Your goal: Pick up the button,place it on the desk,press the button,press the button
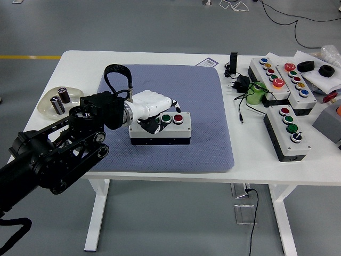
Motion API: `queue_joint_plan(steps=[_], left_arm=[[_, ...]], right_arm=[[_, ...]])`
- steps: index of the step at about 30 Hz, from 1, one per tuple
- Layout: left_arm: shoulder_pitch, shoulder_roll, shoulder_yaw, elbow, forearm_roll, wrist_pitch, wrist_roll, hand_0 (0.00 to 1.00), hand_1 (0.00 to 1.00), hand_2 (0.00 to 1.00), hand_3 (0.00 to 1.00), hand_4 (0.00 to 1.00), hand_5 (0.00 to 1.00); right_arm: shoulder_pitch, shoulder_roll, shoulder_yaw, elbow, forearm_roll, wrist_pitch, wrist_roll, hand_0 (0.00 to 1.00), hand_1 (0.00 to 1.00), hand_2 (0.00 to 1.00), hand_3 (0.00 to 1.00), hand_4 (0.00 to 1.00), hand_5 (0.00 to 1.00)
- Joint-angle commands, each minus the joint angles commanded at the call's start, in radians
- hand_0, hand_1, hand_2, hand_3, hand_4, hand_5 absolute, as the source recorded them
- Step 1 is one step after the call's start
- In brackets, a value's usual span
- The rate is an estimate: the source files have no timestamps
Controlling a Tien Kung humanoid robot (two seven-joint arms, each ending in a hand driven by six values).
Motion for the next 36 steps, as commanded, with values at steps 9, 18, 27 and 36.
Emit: queue_joint_plan(steps=[9, 18, 27, 36], left_arm=[[-0.006, -0.009, 0.03, 0.031, -0.011, 0.0, 0.005, 0.002, 0.002, 0.05, 0.824, 0.513, 0.002], [-0.002, -0.012, 0.051, 0.04, -0.012, -0.024, 0.01, 0.002, 0.002, 0.05, 0.824, 0.514, 0.002], [0.013, -0.008, 0.004, 0.02, -0.002, -0.017, 0.011, 0.002, 0.002, 0.051, 0.824, 0.519, 0.002], [0.066, 0.026, -0.08, -0.035, -0.008, -0.017, 0.002, 0.002, 0.002, 0.052, 0.822, 0.519, 0.002]], right_arm=[[0.001, 0.0, 0.001, 0.0, -0.003, 0.0, 0.0, 0.662, 0.583, 0.627, 0.651, 0.294, 0.294], [-0.001, -0.001, 0.0, 0.0, -0.001, 0.001, 0.001, 0.663, 0.583, 0.627, 0.651, 0.294, 0.293], [-0.004, -0.001, -0.001, 0.0, -0.002, 0.001, -0.001, 0.663, 0.583, 0.627, 0.651, 0.293, 0.294], [-0.007, -0.001, 0.001, 0.0, 0.0, 0.001, -0.001, 0.663, 0.583, 0.627, 0.651, 0.294, 0.295]])
